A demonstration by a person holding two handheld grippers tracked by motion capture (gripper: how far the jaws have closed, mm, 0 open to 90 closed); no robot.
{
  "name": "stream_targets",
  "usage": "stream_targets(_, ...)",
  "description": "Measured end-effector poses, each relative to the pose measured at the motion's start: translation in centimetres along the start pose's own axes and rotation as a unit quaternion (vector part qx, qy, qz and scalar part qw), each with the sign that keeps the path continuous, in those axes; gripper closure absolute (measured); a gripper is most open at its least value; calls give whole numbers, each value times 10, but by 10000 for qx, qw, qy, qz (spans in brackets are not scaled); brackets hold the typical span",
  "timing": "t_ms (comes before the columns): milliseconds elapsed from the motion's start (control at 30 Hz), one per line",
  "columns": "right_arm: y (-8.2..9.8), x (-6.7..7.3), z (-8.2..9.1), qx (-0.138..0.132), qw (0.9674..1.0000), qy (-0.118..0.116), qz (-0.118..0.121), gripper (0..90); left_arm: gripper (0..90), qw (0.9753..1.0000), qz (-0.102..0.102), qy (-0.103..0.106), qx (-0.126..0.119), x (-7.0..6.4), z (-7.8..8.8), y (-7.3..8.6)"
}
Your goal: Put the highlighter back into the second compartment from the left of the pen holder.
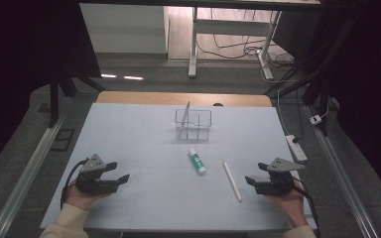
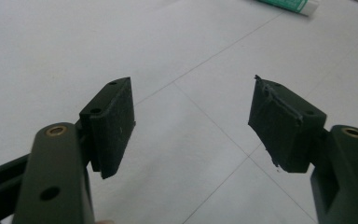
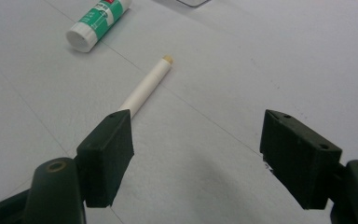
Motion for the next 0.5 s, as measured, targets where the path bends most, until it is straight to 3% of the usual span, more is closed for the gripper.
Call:
stream_targets(133, -2, 2, 0, 31, 10000, -23, 20, 241, 299, 10000, -38, 18, 50, -2, -2, 1)
stream_targets(333, -9, 3, -1, 143, 9995, -60, -277, 263, 291, 10000, -34, 12, 92, -2, -4, 2)
stream_targets(500, -16, 2, 0, 171, 9992, -74, -358, 282, 288, 10000, -24, 24, 92, -1, -3, 2)
Point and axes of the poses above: each handheld gripper's, and its own axes: z roughly backward along the jaws, y roughly out of its underside, x roughly to its left, the point moved 9 cm from there along -z, roughly forward along the jaws, and after that the axes turned 2 degrees about y, right-handed, at the moved point
